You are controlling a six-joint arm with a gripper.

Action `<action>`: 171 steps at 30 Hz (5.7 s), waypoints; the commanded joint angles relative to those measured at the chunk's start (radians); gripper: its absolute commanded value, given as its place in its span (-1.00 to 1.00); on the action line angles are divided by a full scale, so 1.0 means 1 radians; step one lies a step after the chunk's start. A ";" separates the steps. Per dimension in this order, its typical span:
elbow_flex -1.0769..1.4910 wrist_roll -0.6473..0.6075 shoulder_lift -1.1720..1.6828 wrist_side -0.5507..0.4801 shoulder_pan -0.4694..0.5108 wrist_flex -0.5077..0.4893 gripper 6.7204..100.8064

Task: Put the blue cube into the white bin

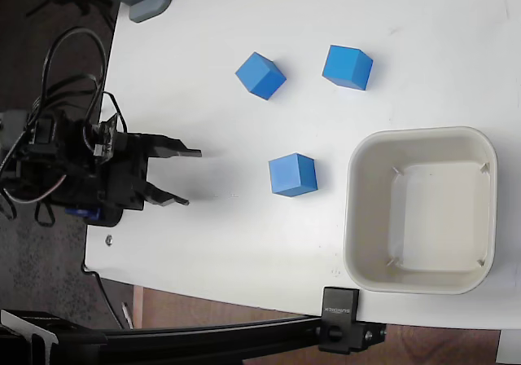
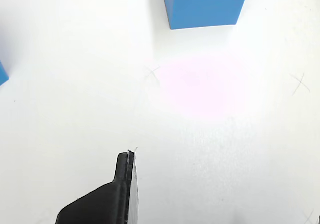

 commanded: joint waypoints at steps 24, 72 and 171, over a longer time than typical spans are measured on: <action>-0.189 -0.028 -0.009 -0.025 0.025 0.055 0.97; -0.692 -0.385 -0.997 -0.448 -0.103 -0.195 0.95; -1.399 -0.149 -1.554 -0.302 0.253 -0.482 -0.30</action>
